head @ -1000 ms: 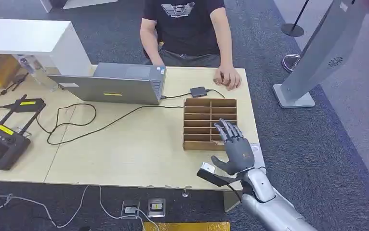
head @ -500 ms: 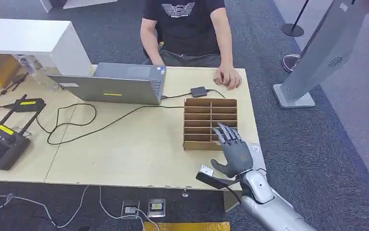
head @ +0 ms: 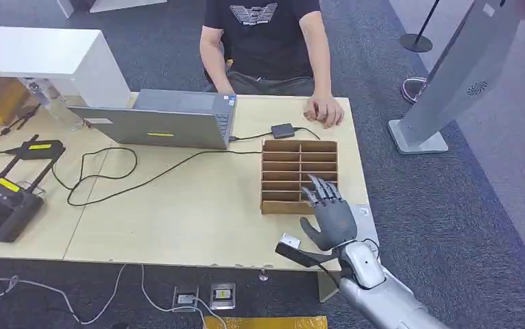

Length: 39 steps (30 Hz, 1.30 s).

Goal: Pass the card to the sensor for recognition and then transmit it.

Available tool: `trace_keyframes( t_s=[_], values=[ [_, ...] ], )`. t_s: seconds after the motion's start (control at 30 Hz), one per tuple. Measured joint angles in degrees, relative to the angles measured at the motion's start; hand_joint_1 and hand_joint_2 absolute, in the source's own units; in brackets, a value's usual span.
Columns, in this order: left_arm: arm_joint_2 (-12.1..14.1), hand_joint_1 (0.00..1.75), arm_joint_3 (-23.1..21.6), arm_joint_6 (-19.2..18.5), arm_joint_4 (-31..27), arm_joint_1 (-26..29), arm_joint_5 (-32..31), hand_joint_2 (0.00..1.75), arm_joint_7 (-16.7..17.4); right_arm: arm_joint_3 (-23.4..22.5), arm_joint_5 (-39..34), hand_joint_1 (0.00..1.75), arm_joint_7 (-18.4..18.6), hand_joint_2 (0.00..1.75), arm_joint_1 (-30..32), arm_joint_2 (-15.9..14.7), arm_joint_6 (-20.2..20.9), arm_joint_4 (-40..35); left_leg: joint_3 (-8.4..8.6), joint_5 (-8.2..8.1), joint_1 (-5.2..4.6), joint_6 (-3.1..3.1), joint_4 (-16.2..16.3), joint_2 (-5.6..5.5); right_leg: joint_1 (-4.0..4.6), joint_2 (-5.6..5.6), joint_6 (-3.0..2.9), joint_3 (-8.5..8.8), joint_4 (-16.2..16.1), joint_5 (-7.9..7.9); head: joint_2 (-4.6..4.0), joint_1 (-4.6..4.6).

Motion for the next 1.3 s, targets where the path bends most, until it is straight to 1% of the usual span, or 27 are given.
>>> trace_keyframes(
  t_s=[0.2,0.33,0.47,0.57,0.7,0.73,0.77,0.8,0.87,0.9,1.07,1.3],
  values=[
    [-0.31,0.0,0.0,1.79,0.0,0.01,0.2,0.0,0.04,-0.02,0.38,1.75,0.2,1.75,0.0,0.02,-0.48,0.81,0.0,0.0,0.0,0.0,0.0,0.0,0.0,0.0,0.0,0.0,-0.01,0.0,0.0,0.0],
    [-0.59,0.0,0.0,1.86,0.0,0.02,0.09,0.0,0.28,-0.18,1.54,1.75,0.37,1.75,-0.03,0.0,-0.7,1.38,0.0,0.0,0.0,0.0,0.0,0.0,0.0,0.0,0.0,0.0,0.0,0.0,0.0,-0.02],
    [-0.72,0.0,0.0,1.88,0.0,0.03,0.04,0.0,0.35,-1.0,2.43,1.75,-1.27,1.75,-0.9,-0.19,-0.81,2.71,0.02,0.0,0.0,0.0,0.0,0.01,0.0,0.01,0.0,0.0,0.0,0.0,0.0,0.0],
    [-0.79,0.0,0.0,1.9,0.0,0.06,0.04,0.0,0.42,-1.6,2.54,1.75,-1.55,1.75,-1.43,-0.39,-0.81,3.35,0.01,0.0,0.0,0.0,0.0,0.01,0.0,0.01,0.0,0.0,0.0,0.01,0.0,-0.02],
    [-0.94,0.0,0.0,1.94,0.0,0.05,0.07,0.0,0.72,-1.86,2.85,1.75,-1.24,1.75,-1.74,-0.5,-0.86,4.13,0.01,0.0,0.0,0.0,0.0,0.01,0.0,0.02,0.0,0.0,0.0,0.01,0.0,0.0],
    [-0.98,0.0,0.0,1.94,0.0,0.06,0.11,0.0,0.96,-1.88,3.07,1.71,-1.05,1.75,-1.8,-0.5,-0.86,4.22,0.01,0.0,0.0,0.0,0.0,0.01,0.0,0.02,0.0,0.0,0.0,0.01,0.0,0.0],
    [-1.03,0.0,0.0,1.73,0.0,0.07,0.09,0.0,1.12,-1.99,3.46,0.49,-0.65,1.75,-1.9,-0.5,-0.81,4.35,0.01,0.0,0.0,0.0,0.0,0.01,0.0,0.02,0.0,0.0,0.0,0.01,0.0,-0.02],
    [-1.05,0.0,0.0,1.2,0.0,0.07,0.09,0.0,1.24,-2.14,3.72,0.0,-0.55,1.75,-2.03,-0.5,-0.73,4.46,0.01,0.0,0.0,0.0,0.0,0.01,0.0,0.02,0.0,0.0,0.0,0.01,0.0,0.0],
    [-0.9,0.0,0.0,0.13,0.0,0.07,0.04,0.0,1.27,-2.45,4.31,0.0,-0.35,1.75,-2.23,-0.46,-0.7,4.59,0.01,0.0,0.0,0.0,0.0,0.01,0.0,0.01,0.0,0.0,0.01,0.01,0.0,0.0],
    [-0.77,0.0,0.0,-0.46,0.0,0.07,0.04,0.0,1.27,-2.55,4.61,0.0,-0.54,0.0,-2.29,-0.44,-0.73,4.59,0.01,0.0,0.01,0.0,0.0,0.01,0.01,0.02,0.0,0.01,0.01,0.01,0.0,0.0],
    [-0.35,0.0,0.0,-1.18,0.0,0.04,0.09,0.0,1.27,-3.63,5.56,0.0,-1.9,0.0,-2.68,0.02,-0.92,4.59,0.03,0.01,0.0,-0.01,0.0,0.01,0.0,0.04,-0.04,0.01,0.02,0.03,0.0,0.0],
    [0.0,0.0,0.0,-1.33,0.0,0.04,0.09,0.0,1.27,-5.86,7.2,0.0,-2.42,0.0,-3.78,0.33,-0.44,3.04,0.03,0.01,0.0,-0.01,0.0,0.02,0.0,0.04,-0.04,0.02,0.02,0.03,0.0,0.02]
  ],
)
